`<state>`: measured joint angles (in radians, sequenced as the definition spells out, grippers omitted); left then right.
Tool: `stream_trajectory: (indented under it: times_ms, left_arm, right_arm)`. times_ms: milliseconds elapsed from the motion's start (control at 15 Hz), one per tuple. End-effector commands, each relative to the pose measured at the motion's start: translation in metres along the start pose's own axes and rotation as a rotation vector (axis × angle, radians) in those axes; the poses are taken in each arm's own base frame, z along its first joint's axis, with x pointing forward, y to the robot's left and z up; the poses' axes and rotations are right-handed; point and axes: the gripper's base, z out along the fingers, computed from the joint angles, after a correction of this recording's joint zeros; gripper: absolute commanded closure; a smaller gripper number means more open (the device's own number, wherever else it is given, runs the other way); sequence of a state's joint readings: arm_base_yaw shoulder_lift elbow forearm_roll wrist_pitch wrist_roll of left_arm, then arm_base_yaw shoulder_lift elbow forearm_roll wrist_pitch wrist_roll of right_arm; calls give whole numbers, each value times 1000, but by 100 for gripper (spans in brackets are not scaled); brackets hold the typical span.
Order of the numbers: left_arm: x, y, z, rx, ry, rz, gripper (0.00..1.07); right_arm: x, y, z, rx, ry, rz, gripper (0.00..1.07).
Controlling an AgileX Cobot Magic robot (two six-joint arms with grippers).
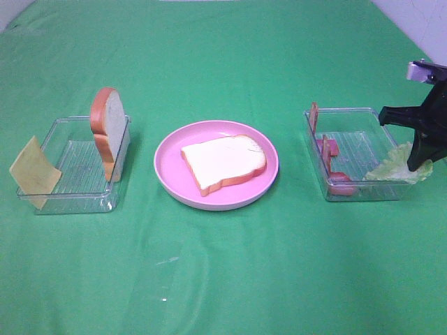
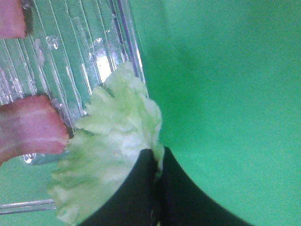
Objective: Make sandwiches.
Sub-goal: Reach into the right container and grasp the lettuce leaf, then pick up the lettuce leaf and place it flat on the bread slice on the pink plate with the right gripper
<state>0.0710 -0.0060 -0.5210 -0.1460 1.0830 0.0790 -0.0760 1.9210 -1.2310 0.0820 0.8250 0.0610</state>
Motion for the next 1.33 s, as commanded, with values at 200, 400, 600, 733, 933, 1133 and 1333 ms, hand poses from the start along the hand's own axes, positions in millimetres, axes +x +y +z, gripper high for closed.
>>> stream_trajectory:
  times_ms: [200,400,600,733,933,1133,1333]
  left_arm:
    - [1,0,-1,3,-15,-5,14]
    - [1,0,-1,3,-15,-5,14]
    - [1,0,-1,3,-15,-5,14]
    - [1,0,-1,3,-15,-5,14]
    - [1,0,-1,3,-15,-5,14]
    - [1,0,-1,3,-15,-5,14]
    - [1,0,-1,3,-15,-5,14]
  right_arm:
    - [1,1,-5,-19,13,-23,107]
    - [-2,5,-38,-41,-34,-25,107]
    - [-6,12,-82,-84,-106,-47,107]
    - [-8,14,-104,-90,-159,-56,107]
    - [-7,14,-117,-93,-183,-61,107]
    - [-7,18,-118,-135,-181,-46,107]
    - [-3,46,-117,-125,-188,-137,107]
